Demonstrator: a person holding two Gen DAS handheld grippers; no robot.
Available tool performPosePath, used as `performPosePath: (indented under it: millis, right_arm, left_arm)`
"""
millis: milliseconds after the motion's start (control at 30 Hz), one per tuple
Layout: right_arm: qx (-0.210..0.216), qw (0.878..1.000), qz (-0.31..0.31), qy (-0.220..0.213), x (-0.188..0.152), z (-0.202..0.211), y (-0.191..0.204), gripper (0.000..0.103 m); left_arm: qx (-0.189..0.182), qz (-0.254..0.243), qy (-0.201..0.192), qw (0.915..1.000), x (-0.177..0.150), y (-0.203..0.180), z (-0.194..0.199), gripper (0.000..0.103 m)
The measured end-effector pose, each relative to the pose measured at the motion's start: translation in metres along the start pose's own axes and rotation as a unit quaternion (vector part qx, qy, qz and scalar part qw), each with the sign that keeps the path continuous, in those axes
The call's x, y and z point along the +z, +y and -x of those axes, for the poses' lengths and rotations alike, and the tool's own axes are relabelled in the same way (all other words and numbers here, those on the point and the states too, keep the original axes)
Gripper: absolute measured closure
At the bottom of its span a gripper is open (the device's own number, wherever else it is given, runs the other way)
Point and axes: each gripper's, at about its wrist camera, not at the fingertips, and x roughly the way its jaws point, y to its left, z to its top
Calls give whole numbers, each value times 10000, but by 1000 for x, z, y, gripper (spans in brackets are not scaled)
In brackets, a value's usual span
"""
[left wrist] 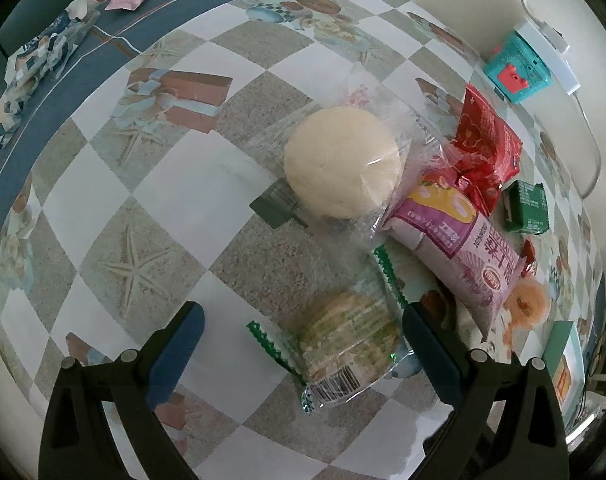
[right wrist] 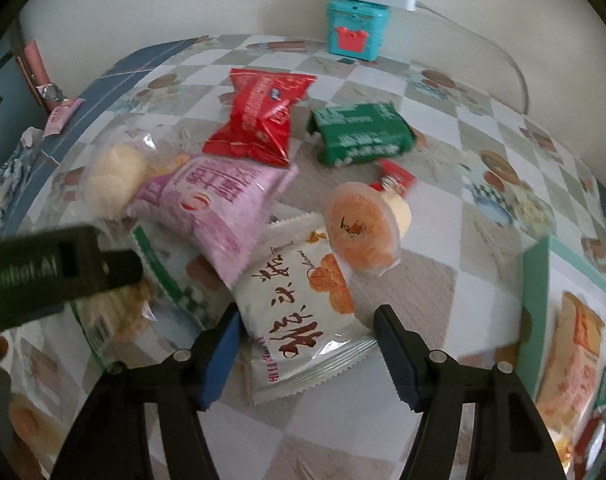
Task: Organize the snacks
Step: 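Close the right gripper on the white printed snack bag, then grasp the green-edged round biscuit pack with the left gripper while the right holds the white bag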
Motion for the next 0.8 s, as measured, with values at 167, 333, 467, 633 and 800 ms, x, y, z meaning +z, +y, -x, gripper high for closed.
performPosePath:
  millis: [167,333,467,633,800]
  right_arm:
    - [-55,9997,-254,33,-13,7,-12,34]
    - [-103,9990,-427,46,-26,13,-20,34]
    - [-116,9983,-565,73,-35,17,-29,34]
    - [-179,9975,-680,115,-40,18,-35,34]
    - [-217,9971,-721,124,-44,20,-38,34]
  left_arm:
    - [-23,-144,72,9999,-4,-4,-2,4]
    - [-9,-397,121,9991,-10,-17,-4,4]
    - [-18,-701,134,9974,-16,-29,-5,4]
    - [231,-1180,123,9927,-25,-44,-9,4]
    - [706,-1543,-32,9855,-34,-62,-14,3]
